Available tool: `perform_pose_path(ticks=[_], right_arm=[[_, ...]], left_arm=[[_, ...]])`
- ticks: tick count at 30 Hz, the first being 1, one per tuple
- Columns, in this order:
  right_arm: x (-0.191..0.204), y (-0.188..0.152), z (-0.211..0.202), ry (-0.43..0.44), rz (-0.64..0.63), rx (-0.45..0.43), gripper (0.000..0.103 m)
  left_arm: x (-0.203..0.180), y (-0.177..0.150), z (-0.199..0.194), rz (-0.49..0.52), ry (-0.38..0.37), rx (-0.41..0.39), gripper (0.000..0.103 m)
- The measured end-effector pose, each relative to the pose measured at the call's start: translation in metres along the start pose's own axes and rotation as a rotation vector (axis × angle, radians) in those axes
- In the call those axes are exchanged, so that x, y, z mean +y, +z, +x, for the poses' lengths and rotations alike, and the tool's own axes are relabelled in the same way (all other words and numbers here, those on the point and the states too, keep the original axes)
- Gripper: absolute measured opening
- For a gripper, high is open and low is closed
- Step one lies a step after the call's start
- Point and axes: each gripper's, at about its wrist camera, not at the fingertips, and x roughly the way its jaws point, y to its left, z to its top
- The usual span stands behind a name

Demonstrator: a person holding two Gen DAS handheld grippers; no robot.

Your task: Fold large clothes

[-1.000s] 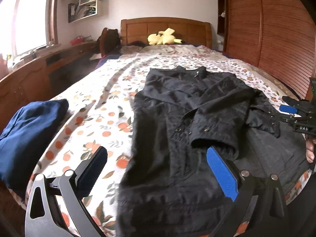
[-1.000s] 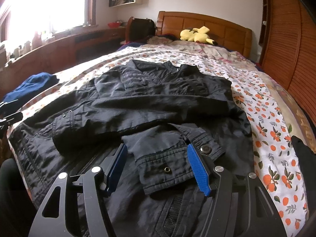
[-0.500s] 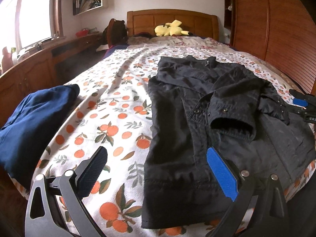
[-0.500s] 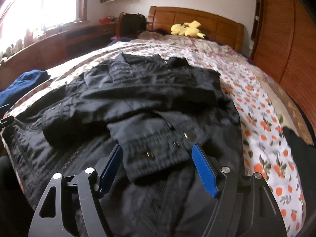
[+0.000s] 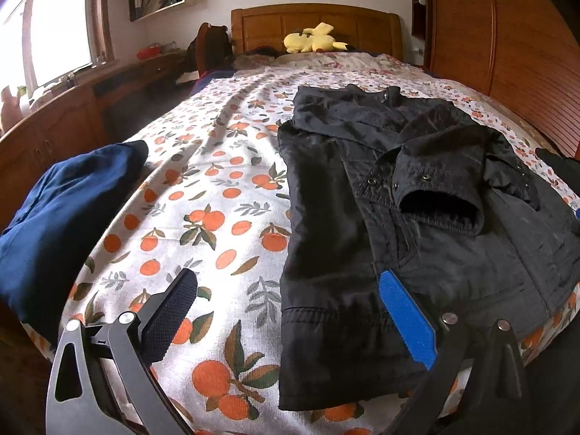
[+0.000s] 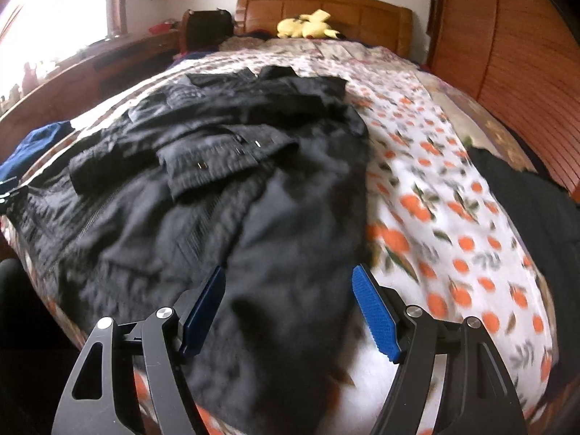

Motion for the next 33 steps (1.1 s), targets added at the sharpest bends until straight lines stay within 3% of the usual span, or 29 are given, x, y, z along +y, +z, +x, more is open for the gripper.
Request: perform_pose_path(ticks=[5,9,11,16,21,24,31,32,33], right_arm=[[-0.004,-0.012,-0.003,0.024,0.005,0.04,0.068],[-0.003,-0.014,0.0,0.071,0.023,0.06,0.055],[-0.003,-0.012,0.0,0.083,0.033,0.059,0.043],[0.004,-0.01,-0.007,0.084,0.038,0.046,0.038],[0.003,-0.012,-0.005,0.065,0.035,0.068,0.039],[0.003,-0.015,-0.007,0.043,0.023,0.08,0.041],[0.0,-0.022,-0.003,0.038,0.036,0.117,0.047],[0.0,-0.022,-0.002,0.039,0.035,0.12,0.048],[0.002,-0.021,-0.001,0.04,0.032,0.122,0.049]], left_arm=[[-0.003,-0.001,0.001,0.013,-0.015,0.006,0.101],[-0.003,-0.002,0.0,0.014,-0.03,0.013,0.101],[-0.002,-0.004,-0.001,0.01,-0.041,0.019,0.101],[0.002,-0.014,-0.003,0.015,-0.072,0.034,0.101],[0.007,-0.024,-0.005,-0.001,-0.121,0.049,0.074],[0.009,-0.031,-0.007,-0.006,-0.142,0.051,0.067],[0.007,-0.039,-0.008,-0.003,-0.139,0.045,0.066],[0.007,-0.039,-0.008,-0.002,-0.143,0.045,0.059],[0.006,-0.039,-0.01,-0.003,-0.164,0.042,0.046]])
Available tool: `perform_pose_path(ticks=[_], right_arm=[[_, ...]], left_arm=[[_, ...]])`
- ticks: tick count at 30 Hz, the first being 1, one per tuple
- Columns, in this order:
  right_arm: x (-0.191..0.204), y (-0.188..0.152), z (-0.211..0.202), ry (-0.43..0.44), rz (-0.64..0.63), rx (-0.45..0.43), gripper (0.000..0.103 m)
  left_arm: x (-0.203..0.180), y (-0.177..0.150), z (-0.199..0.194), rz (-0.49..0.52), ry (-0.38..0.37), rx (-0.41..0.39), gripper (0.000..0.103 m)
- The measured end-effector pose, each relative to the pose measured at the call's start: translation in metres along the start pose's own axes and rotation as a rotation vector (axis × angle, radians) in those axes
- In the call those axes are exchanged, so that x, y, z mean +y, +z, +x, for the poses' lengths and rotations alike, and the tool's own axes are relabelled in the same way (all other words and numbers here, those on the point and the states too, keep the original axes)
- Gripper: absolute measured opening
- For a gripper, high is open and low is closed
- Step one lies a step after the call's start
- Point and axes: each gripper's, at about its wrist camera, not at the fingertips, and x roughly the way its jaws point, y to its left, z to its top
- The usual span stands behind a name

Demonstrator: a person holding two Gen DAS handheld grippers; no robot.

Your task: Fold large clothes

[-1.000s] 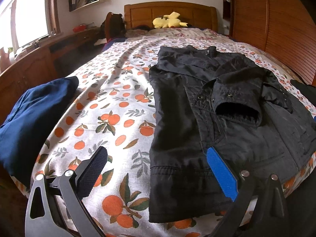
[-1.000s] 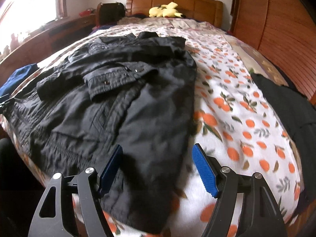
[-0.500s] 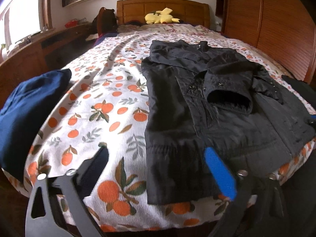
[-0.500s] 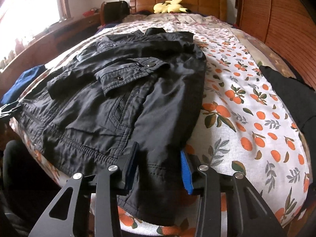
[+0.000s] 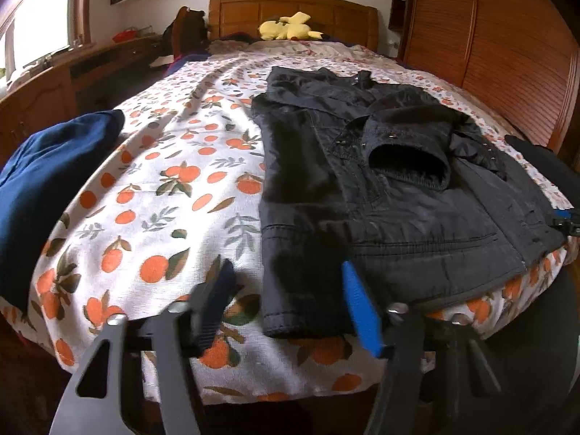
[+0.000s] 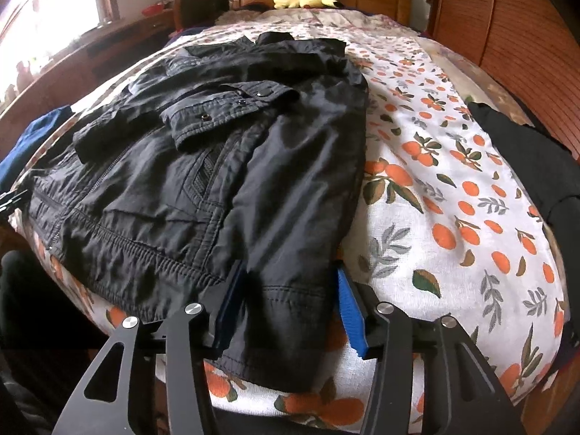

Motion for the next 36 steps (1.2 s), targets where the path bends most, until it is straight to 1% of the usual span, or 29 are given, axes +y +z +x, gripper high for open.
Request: perform_pose_path(ticks=[2,4,5,6,7,8,9,11,12,13,15,16,18,21,22,25,30,34,36], right_arm=[[0.001,0.001,0.002,0.002,-0.007,0.006,0.049],[0.0,0.002,0.002,0.01,-0.002,0.009,0.049],[0.0,0.003,0.002,0.014,-0.003,0.009,0.044],[0.001,0.003,0.002,0.026,-0.001,0.002,0.04],[0.001,0.005,0.001,0.036,0.008,-0.007,0.029],[0.001,0.008,0.0,0.059,0.022,-0.014,0.022],[0.0,0.012,-0.002,0.081,0.039,-0.029,0.02],[0.002,0.023,-0.017,0.097,0.044,-0.091,0.015],[0.004,0.03,-0.029,0.104,0.039,-0.14,0.014],[0.006,0.037,-0.044,0.115,0.039,-0.19,0.011],[0.006,0.051,-0.071,0.127,0.046,-0.261,0.008],[0.008,0.057,-0.081,0.123,0.043,-0.283,0.007],[0.008,0.073,-0.108,0.112,0.034,-0.342,0.006],[0.003,0.091,-0.143,0.117,0.045,-0.412,0.005],[0.001,0.094,-0.151,0.119,0.046,-0.427,0.005],[-0.002,0.104,-0.196,0.111,0.034,-0.508,0.005],[-0.001,0.1,-0.26,0.079,-0.004,-0.637,0.005],[0.003,0.096,-0.298,0.069,-0.03,-0.688,0.005],[0.004,0.094,-0.307,0.067,-0.041,-0.698,0.005]], left_arm=[[-0.003,0.001,-0.001,0.003,-0.014,0.0,0.037],[-0.007,0.002,-0.002,0.012,-0.005,0.003,0.034],[-0.007,0.003,-0.003,0.011,-0.004,0.004,0.027],[-0.008,0.003,-0.003,0.006,-0.007,0.003,0.016],[-0.008,0.004,-0.004,0.003,-0.007,0.004,0.012],[-0.009,0.007,-0.006,0.0,-0.011,0.004,0.007],[-0.009,0.009,-0.007,-0.003,-0.014,0.004,0.006],[-0.012,0.022,-0.019,-0.019,-0.03,-0.023,0.005],[-0.012,0.028,-0.027,-0.022,-0.04,-0.039,0.005],[-0.015,0.038,-0.038,-0.025,-0.05,-0.066,0.004],[-0.021,0.054,-0.06,-0.019,-0.066,-0.117,0.004],[-0.025,0.064,-0.071,-0.012,-0.068,-0.148,0.004],[-0.034,0.082,-0.091,0.003,-0.061,-0.201,0.004],[-0.042,0.114,-0.125,-0.008,-0.077,-0.285,0.004],[-0.045,0.123,-0.139,-0.008,-0.08,-0.313,0.004],[-0.049,0.144,-0.179,-0.002,-0.082,-0.39,0.004],[-0.059,0.159,-0.241,0.031,-0.043,-0.486,0.003],[-0.066,0.162,-0.279,0.045,-0.044,-0.543,0.003],[-0.069,0.161,-0.291,0.05,-0.045,-0.563,0.004]])
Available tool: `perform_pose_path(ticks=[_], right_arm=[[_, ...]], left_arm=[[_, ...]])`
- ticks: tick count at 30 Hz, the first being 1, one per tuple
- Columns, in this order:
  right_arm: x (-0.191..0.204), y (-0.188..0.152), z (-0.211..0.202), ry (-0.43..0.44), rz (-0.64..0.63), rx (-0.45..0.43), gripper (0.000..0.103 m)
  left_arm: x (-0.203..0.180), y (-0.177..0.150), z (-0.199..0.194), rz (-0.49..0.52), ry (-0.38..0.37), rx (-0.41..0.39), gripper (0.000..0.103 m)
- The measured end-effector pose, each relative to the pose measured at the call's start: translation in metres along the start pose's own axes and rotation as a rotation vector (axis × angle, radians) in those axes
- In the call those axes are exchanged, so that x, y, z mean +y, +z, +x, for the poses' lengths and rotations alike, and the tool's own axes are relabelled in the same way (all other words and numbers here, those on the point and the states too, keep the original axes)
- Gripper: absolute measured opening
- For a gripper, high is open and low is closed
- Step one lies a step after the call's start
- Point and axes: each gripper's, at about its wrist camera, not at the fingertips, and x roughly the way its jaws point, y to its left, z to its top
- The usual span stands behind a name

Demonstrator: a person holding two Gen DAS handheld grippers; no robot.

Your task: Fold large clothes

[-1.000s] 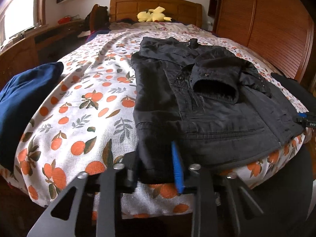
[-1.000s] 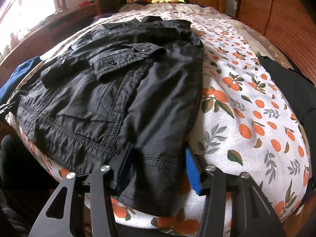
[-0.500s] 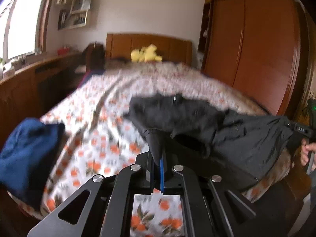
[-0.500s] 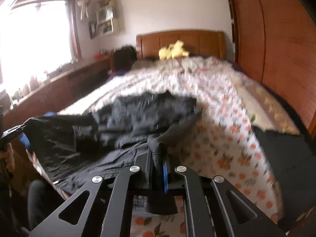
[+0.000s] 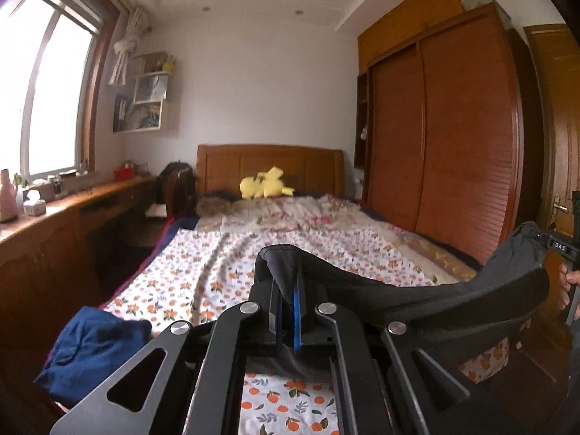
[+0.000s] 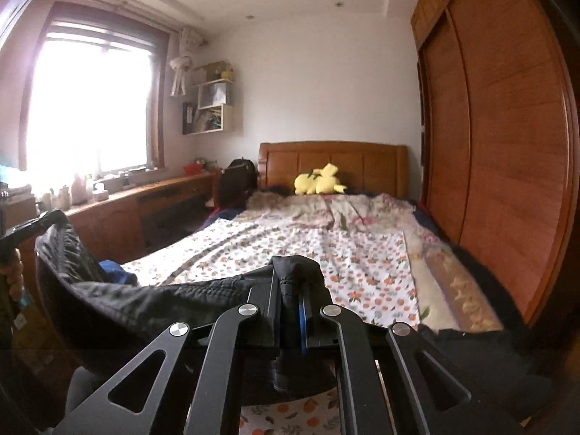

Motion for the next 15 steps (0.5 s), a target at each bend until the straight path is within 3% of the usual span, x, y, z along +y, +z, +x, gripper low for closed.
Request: perform_pose_path(ticks=[5,15], right_arm=[[-0.001,-0.008,0.0,-0.002,-0.026,0.015,0.005],[-0.014,-0.049,0.05,-0.016,-0.003,0.127,0.006]], left_arm=[[0.001,-0.004,0.008,-0.012,0.017,0.02,0.004],[0.019,-0.041,0.059,-0.023,0.053,0.119,0.004]])
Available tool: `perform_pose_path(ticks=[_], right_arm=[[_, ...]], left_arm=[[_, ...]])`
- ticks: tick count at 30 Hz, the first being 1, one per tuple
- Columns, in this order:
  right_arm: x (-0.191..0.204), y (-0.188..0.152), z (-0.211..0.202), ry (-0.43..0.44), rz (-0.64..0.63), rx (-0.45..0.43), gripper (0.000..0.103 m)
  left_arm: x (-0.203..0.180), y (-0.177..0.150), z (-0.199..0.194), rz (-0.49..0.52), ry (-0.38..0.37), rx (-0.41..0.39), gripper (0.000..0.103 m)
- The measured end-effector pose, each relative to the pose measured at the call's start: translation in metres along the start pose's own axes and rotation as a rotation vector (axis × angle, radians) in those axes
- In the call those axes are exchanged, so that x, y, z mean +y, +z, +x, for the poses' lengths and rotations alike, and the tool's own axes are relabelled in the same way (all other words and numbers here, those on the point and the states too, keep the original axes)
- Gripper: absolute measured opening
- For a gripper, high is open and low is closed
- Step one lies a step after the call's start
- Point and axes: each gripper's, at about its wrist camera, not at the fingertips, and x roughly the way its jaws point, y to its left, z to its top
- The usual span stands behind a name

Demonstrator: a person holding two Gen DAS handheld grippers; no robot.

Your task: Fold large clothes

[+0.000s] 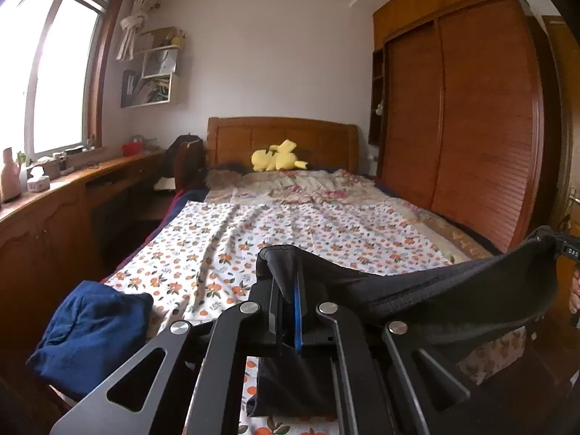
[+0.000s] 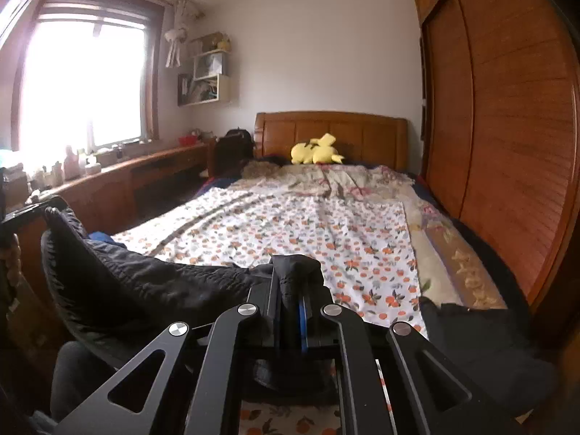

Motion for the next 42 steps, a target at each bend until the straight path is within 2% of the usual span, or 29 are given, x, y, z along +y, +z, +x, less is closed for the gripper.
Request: perform_pose_path(ticks=[7,12,24,29,31,32,33,34,37,38,42], right_arm=[[-0.008,-0.031,0.06,-0.001,-0.01,0.069,0.006],[-0.022,-0.044,0.105,0.004,0.036,0.091,0.006],[-0.063,-0.004,0.22,-0.051,0.088,0.123,0.006],[-0.067,-0.007,0.28,-0.085,0.088,0.17,0.006],[-0.066,-0.015,0.3,-0.099,0.066,0.203,0.007],[-0.067,-0.021,0.311,-0.106,0.057,0.23,0.007],[-0.068,-0.029,0.323,-0.105,0.051,0.261,0.007],[-0.068,-0.033,0.329,-0.103,0.048,0.283,0.009],[-0.07,-0.048,0.343,-0.09,0.051,0.339,0.027],[-0.07,-0.05,0.345,-0.087,0.052,0.347,0.035],[-0.067,-0.051,0.341,-0.083,0.042,0.345,0.051]], left_arm=[[0.01,-0.017,0.055,0.02,0.023,0.05,0.005],[0.017,-0.023,0.101,0.009,0.028,0.09,0.005],[0.029,-0.002,0.205,0.005,0.047,0.121,0.005],[0.041,-0.015,0.25,-0.019,0.047,0.161,0.01],[0.045,-0.028,0.267,-0.039,0.051,0.193,0.02],[0.046,-0.038,0.275,-0.032,0.066,0.205,0.038],[0.047,-0.045,0.278,-0.027,0.07,0.206,0.05],[0.048,-0.054,0.283,-0.03,0.071,0.214,0.051],[0.048,-0.075,0.29,-0.046,0.052,0.242,0.053],[0.048,-0.079,0.292,-0.043,0.053,0.243,0.057],[0.04,-0.091,0.289,-0.033,0.033,0.232,0.072]])
